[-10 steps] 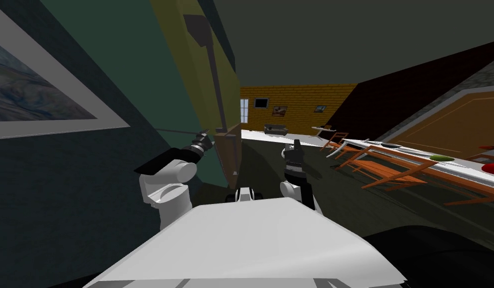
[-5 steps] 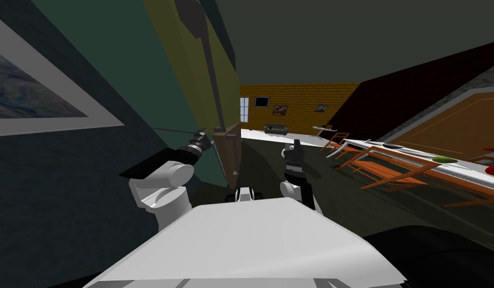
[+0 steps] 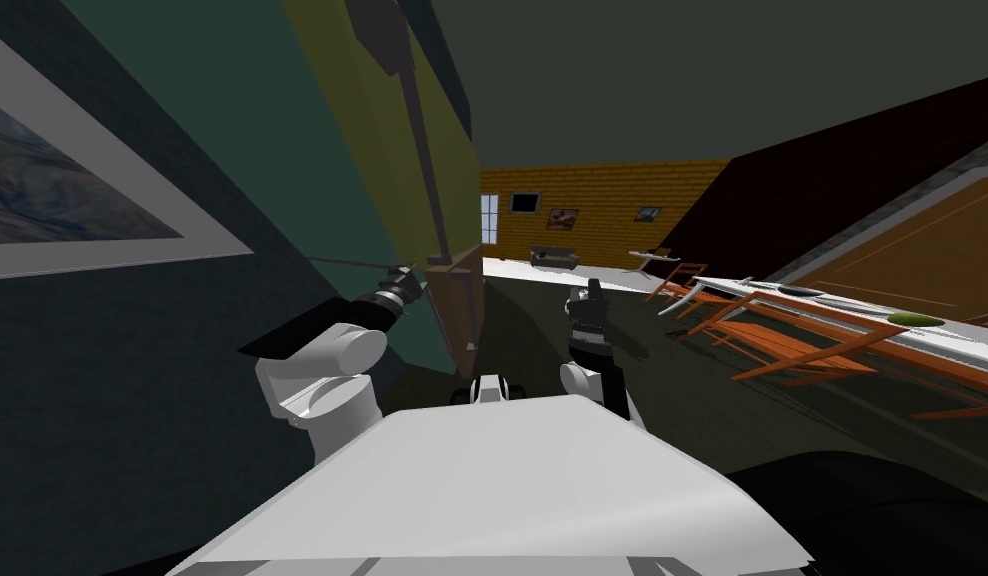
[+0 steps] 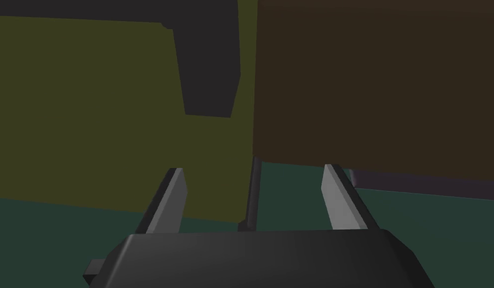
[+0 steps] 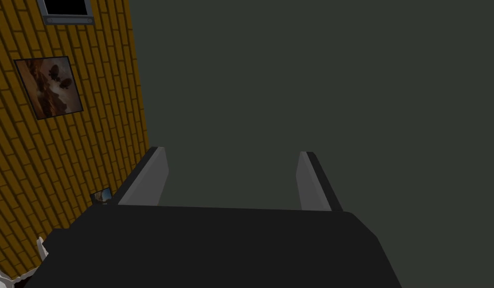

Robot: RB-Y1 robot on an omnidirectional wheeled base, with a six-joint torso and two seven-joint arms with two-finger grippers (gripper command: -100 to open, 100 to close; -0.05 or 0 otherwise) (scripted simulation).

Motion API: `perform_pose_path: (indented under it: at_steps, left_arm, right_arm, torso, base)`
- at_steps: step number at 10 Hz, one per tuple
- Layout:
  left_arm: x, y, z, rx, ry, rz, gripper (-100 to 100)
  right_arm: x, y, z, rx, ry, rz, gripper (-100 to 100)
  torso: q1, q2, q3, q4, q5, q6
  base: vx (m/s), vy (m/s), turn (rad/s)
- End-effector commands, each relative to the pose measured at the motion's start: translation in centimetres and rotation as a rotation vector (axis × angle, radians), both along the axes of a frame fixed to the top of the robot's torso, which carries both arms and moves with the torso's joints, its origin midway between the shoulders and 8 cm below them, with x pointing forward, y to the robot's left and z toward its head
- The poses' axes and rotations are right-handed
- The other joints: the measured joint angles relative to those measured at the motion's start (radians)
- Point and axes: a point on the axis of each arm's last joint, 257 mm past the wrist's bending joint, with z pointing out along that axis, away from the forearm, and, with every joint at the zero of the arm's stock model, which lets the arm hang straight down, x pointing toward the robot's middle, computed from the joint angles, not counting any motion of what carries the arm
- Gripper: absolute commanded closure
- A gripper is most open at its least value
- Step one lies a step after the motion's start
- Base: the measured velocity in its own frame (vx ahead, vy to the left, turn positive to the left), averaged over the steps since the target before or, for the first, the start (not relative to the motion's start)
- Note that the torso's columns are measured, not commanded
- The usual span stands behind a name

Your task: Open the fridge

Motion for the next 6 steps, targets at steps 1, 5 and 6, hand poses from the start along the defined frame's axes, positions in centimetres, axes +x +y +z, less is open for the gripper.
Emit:
perform_pose_path:
  at_steps: [1,5,6]
  left_arm:
    - [0.1,0.9,0.0,0.002,0.0,0.028,100]
    - [0.2,2.7,0.3,0.002,-0.007,0.083,100]
    - [0.3,3.6,0.5,0.001,-0.01,0.11,100]
  right_arm:
    - [0.0,0.0,0.0,0.0,0.0,0.0,0]
    - [0.0,0.0,0.0,0.001,0.0,0.0,0]
    - [0.0,0.0,0.0,0.001,0.0,0.0,0]
  torso:
    - [0.001,0.003,0.003,0.001,0.0,-0.004]
    - [-0.005,0.003,0.003,0.0,-0.001,-0.003]
    - [0.0,0.003,0.002,0.0,-0.001,-0.002]
  base:
    - [0.017,-0.149,0.099]
    - [0.015,-0.273,0.092]
    - [0.04,-0.326,0.075]
